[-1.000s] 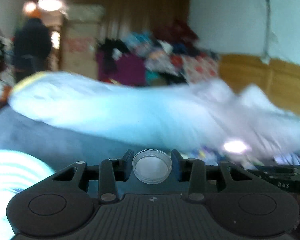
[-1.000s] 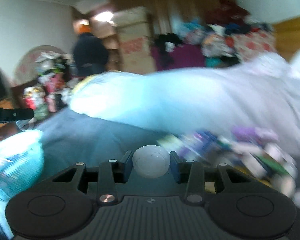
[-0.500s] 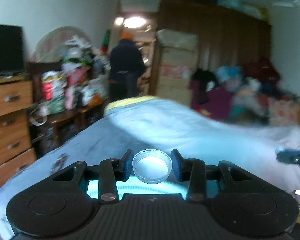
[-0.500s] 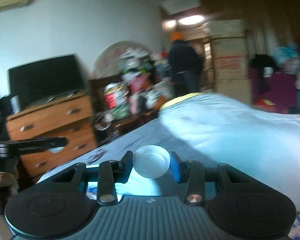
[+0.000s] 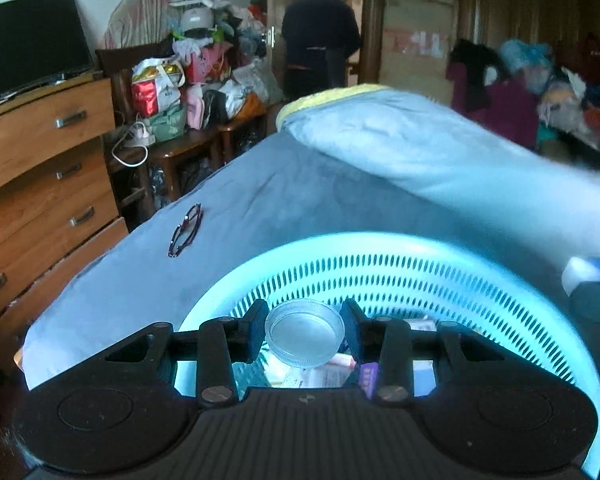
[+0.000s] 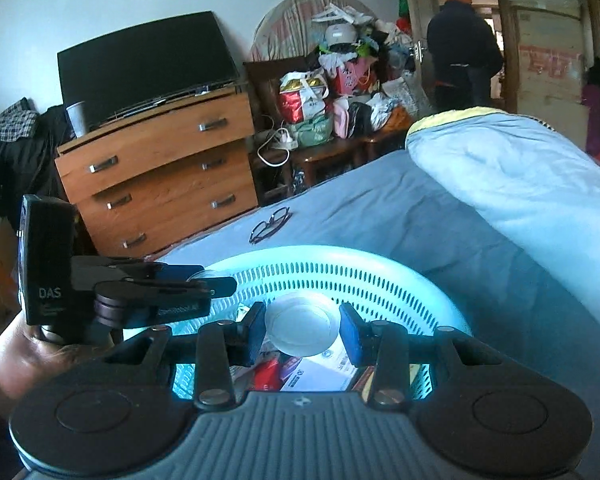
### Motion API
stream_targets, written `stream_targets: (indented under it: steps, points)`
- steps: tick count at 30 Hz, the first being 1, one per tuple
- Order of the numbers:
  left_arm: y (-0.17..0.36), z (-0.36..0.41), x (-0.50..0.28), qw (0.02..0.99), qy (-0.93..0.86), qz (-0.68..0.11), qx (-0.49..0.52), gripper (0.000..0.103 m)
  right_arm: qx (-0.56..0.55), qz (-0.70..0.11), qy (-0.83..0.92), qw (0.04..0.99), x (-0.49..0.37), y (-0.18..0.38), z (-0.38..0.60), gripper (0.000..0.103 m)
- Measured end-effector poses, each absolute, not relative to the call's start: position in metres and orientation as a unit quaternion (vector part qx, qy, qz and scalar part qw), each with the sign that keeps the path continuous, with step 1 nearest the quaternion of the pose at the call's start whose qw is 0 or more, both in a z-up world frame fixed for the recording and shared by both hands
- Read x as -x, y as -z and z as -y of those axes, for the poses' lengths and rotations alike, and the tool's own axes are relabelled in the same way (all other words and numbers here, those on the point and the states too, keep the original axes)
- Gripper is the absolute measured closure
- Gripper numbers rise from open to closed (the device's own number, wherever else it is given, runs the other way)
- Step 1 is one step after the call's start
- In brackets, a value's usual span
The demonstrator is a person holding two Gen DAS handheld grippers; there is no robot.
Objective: Organize objects
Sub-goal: 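Carry the cap and lid over the blue basket and open both grippers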
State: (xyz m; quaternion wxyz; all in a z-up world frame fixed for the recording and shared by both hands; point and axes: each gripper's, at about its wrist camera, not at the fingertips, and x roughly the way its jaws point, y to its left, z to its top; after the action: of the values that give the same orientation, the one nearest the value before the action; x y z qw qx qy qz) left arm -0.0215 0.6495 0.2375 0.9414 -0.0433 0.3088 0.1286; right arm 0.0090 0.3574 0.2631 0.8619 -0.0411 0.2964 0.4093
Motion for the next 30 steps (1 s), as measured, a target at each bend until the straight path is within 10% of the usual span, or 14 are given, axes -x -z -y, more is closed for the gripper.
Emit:
stream_targets:
  steps: [21, 25, 30]
  points:
    - [-0.224, -0.636, 0.011, 0.941, -0.119, -0.315, 0.027, 0.061, 0.039, -0.308, -0.405, 0.860, -0.030, -0.244, -0.370, 0.058]
    - [-0.229, -0.631, 0.013, 0.945, -0.128, -0.301, 0.011, 0.014, 0.024, -0.294, -0.408, 0.864, -0.029, -0.244, -0.364, 0.027]
    - [-0.245, -0.622, 0.020, 0.956, -0.116, -0.270, 0.016, 0.007, -0.008, -0.246, -0.393, 0.886, -0.014, -0.243, -0.314, 0.023]
